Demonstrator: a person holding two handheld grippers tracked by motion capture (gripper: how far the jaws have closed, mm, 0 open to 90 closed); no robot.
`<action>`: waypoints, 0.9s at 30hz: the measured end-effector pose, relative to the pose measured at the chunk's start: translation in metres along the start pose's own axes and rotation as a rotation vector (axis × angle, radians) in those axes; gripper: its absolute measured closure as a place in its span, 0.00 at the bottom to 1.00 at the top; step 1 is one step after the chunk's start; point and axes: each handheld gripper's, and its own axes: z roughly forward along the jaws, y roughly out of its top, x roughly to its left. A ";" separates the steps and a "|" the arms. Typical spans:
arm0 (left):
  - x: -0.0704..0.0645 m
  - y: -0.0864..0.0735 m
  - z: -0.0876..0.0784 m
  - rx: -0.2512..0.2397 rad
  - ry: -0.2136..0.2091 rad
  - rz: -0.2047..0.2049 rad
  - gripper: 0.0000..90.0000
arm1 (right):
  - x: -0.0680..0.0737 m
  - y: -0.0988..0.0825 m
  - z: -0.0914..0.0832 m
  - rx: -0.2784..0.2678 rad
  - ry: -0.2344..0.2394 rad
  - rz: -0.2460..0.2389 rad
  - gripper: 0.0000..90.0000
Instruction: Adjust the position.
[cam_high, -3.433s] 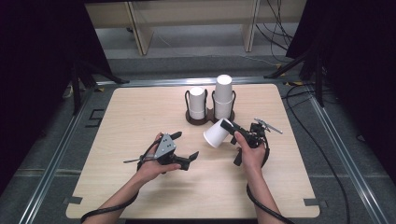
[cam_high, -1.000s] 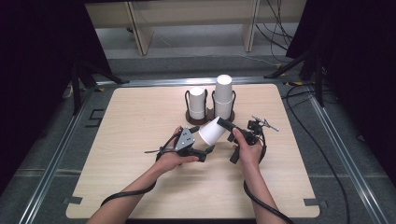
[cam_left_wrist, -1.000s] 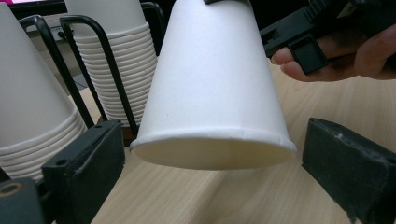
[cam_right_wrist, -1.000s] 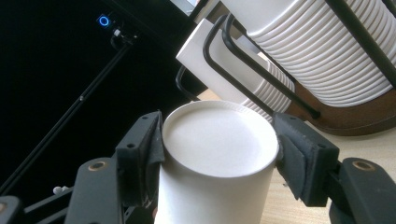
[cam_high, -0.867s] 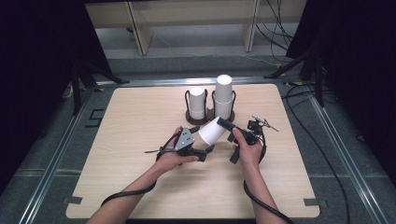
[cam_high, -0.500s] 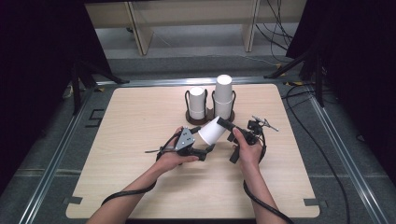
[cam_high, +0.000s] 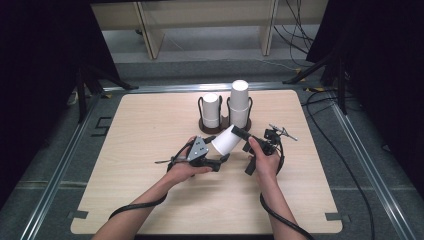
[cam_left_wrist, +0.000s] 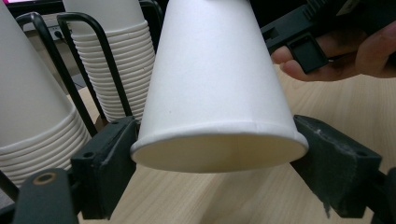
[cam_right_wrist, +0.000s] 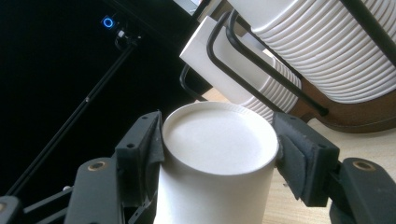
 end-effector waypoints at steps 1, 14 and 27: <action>0.001 0.000 0.000 0.002 -0.001 0.009 0.19 | -0.001 0.001 0.000 0.006 -0.005 -0.020 0.40; 0.002 0.000 -0.006 0.018 0.003 0.012 0.25 | -0.002 0.001 0.003 0.026 0.026 -0.001 0.38; 0.002 0.005 -0.008 0.001 0.000 0.018 0.28 | -0.001 0.003 0.004 0.009 0.021 -0.021 0.32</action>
